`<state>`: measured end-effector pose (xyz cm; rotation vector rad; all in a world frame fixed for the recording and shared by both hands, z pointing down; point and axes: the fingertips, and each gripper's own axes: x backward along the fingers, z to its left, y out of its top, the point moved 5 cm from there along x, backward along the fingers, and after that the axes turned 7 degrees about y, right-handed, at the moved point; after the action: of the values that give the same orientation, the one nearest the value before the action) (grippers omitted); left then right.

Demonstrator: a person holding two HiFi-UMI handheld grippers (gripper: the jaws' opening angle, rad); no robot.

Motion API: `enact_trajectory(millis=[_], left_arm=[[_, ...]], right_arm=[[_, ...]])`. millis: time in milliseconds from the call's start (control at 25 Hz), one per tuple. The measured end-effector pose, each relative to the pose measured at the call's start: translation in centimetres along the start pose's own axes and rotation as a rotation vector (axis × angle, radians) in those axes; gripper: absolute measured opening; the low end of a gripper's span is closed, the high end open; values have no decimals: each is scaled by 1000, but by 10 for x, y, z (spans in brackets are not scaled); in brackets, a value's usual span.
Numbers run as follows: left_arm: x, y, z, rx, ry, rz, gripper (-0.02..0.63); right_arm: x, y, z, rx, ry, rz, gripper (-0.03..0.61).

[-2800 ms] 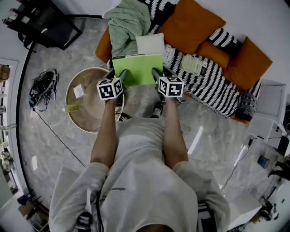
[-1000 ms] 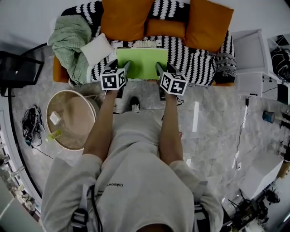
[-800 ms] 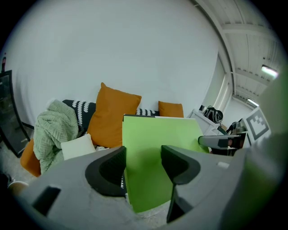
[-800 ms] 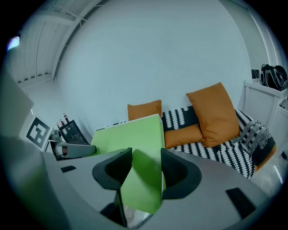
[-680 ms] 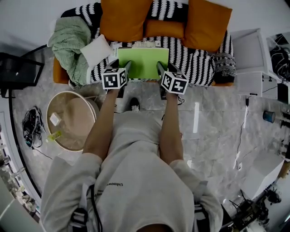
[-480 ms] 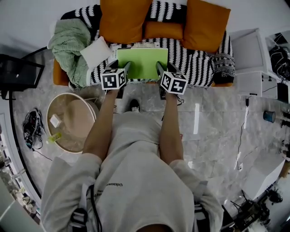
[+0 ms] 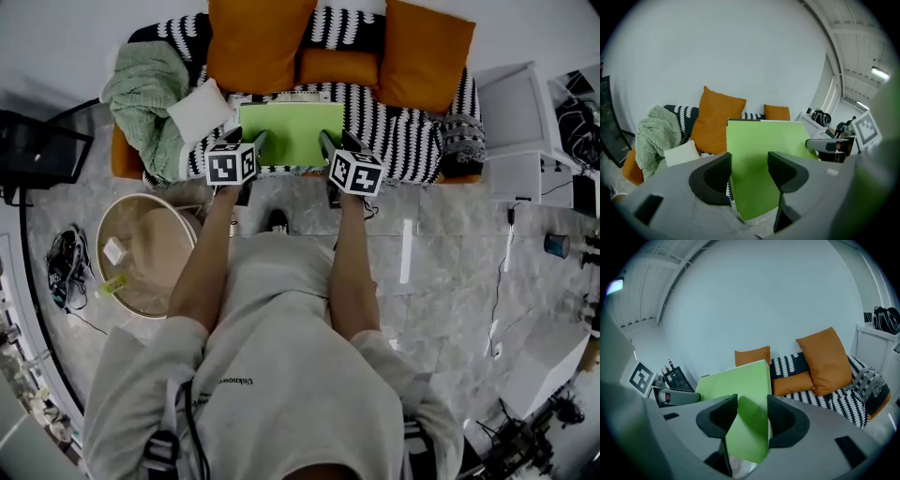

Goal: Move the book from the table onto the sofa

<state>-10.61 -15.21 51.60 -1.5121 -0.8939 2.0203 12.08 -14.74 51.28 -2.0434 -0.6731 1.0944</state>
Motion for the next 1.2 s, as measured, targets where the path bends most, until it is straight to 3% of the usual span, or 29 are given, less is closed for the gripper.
enact_trajectory(millis=[920, 1200], left_arm=[[8, -2, -8, -30, -48, -14, 252], [18, -11, 19, 33, -2, -15, 252]], right_arm=[[13, -2, 5, 26, -16, -3, 198], [-7, -1, 31, 100, -22, 35, 202]])
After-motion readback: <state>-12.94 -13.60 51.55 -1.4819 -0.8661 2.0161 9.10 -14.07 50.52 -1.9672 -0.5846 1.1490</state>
